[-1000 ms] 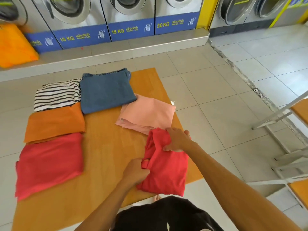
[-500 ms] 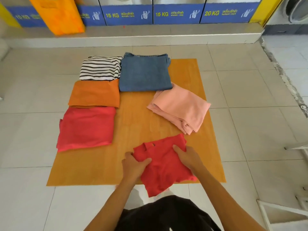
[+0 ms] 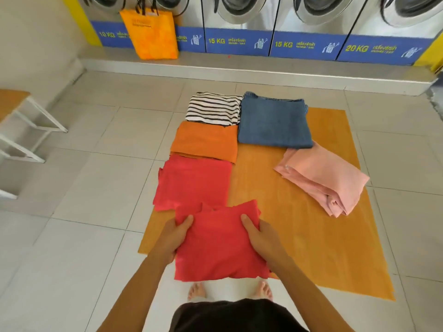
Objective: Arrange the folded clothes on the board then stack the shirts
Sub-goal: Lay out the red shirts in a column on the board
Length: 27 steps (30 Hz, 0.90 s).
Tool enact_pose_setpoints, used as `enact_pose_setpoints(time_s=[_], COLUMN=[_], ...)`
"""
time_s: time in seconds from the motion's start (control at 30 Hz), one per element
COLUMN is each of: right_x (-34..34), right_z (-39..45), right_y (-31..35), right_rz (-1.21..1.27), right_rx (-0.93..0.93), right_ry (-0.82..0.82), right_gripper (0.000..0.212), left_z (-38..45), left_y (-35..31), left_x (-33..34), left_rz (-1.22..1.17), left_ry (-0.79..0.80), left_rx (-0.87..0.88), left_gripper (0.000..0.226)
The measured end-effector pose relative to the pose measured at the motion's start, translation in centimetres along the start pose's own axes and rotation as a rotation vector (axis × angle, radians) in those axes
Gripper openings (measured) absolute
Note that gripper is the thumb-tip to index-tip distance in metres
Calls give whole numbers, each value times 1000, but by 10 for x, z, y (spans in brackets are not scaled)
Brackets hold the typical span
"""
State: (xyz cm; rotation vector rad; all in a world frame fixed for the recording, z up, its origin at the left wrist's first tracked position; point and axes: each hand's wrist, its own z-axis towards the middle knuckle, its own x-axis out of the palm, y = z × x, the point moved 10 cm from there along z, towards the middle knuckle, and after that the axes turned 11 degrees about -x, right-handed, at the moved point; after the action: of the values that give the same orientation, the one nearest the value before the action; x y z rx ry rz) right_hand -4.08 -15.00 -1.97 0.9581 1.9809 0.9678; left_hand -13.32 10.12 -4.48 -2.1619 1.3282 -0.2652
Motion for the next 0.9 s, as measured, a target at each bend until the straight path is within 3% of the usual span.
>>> enact_pose_setpoints(time_s=[0.1,0.2,0.33,0.63,0.9], right_x=[48,77,88,100,109], right_z=[10,18,23,27,25], right_y=[9,2,-17,-19,-13], right_rz=[-69,-118,-254,-296,-307], right_rx=[-54,-34,5,9,-6], right_ry=[47,30,-46,-85,-166], right_gripper=[46,55,52,48,46], left_z=[8,25,62,66,57], left_y=[-22,-35,-34,-31,-40], left_x=[-57,-84,-92,-95,-103], left_rz=[223,339,552,569,526], left_ry=[-127,-125,-193,-276,-388], left_rx=[136,152,172,284,440], left_gripper=[42,49,72,29,17])
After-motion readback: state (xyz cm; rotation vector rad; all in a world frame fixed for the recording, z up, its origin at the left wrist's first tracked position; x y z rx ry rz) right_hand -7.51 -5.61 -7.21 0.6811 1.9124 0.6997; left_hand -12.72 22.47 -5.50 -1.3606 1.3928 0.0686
